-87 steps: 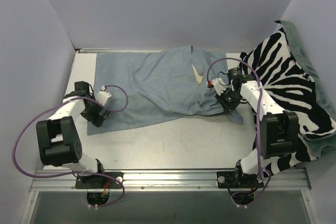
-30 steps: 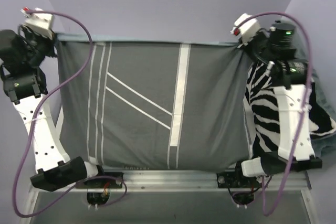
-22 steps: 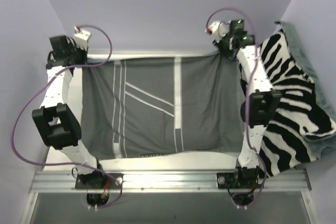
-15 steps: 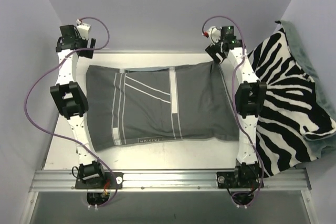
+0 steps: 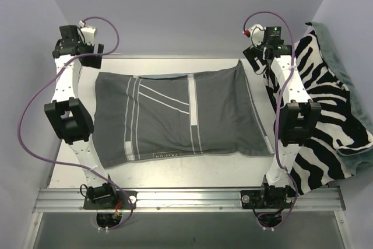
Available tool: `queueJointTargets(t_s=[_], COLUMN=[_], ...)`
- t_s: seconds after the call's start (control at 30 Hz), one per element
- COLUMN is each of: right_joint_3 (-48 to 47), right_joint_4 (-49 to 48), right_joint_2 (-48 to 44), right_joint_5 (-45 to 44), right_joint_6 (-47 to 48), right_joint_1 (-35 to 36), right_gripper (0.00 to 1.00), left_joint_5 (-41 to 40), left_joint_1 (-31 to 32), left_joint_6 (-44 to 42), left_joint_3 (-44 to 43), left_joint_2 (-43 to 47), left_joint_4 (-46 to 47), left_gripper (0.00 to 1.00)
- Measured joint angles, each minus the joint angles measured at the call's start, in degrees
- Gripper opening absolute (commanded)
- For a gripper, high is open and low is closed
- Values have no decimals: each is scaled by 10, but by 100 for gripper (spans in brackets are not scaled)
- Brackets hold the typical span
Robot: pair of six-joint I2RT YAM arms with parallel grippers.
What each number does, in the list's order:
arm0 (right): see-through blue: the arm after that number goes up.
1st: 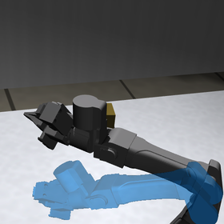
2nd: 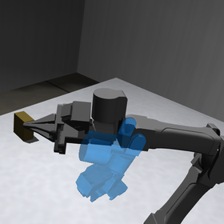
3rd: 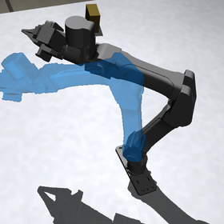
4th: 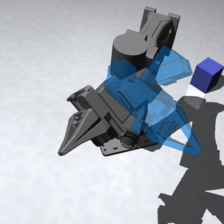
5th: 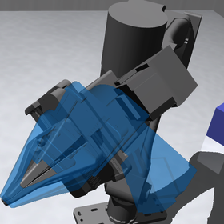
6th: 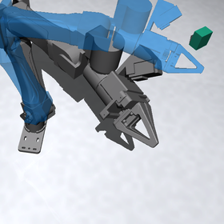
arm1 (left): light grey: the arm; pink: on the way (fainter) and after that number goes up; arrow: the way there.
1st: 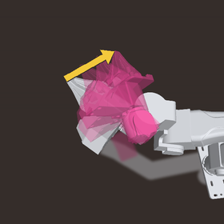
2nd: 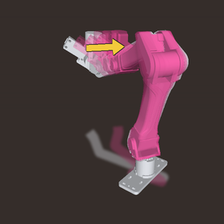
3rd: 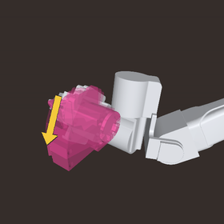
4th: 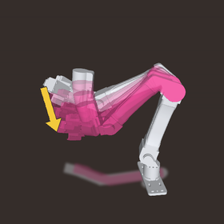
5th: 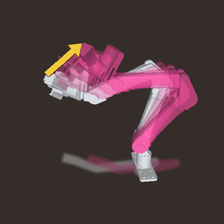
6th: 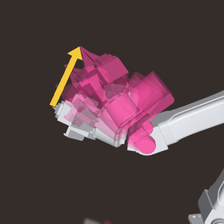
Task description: Put the pillow into the pillowcase
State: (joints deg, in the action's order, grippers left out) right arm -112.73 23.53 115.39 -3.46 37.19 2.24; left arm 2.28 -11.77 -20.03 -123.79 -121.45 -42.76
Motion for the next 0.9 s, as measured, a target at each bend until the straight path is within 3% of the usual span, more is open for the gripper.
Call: queueJointTargets(t_s=[0.1, 0.23, 0.3, 0.53, 0.67, 0.9], right_joint_3=[23, 31, 26, -23, -16, 21], right_joint_4=[43, 108, 129, 149, 151, 150], right_joint_2=[-19, -11, 7, 121, 167, 185], right_joint_5=[41, 96, 120, 189, 170, 101], right_joint_6=[-14, -45, -68, -141, -165, -176], right_joint_1=[-10, -12, -11, -10, -9, -30], right_gripper=[93, 50, 44, 31, 29, 27], left_joint_5=[38, 88, 105, 128, 111, 81], left_joint_1=[1, 4, 7, 11, 11, 16], left_joint_6=[6, 21, 30, 47, 63, 72], left_joint_3=[84, 191, 228, 293, 291, 177], left_joint_2=[49, 91, 94, 84, 53, -72], left_joint_4=[-19, -38, -42, -51, -50, -57], left_gripper=[97, 98, 97, 97, 97, 97])
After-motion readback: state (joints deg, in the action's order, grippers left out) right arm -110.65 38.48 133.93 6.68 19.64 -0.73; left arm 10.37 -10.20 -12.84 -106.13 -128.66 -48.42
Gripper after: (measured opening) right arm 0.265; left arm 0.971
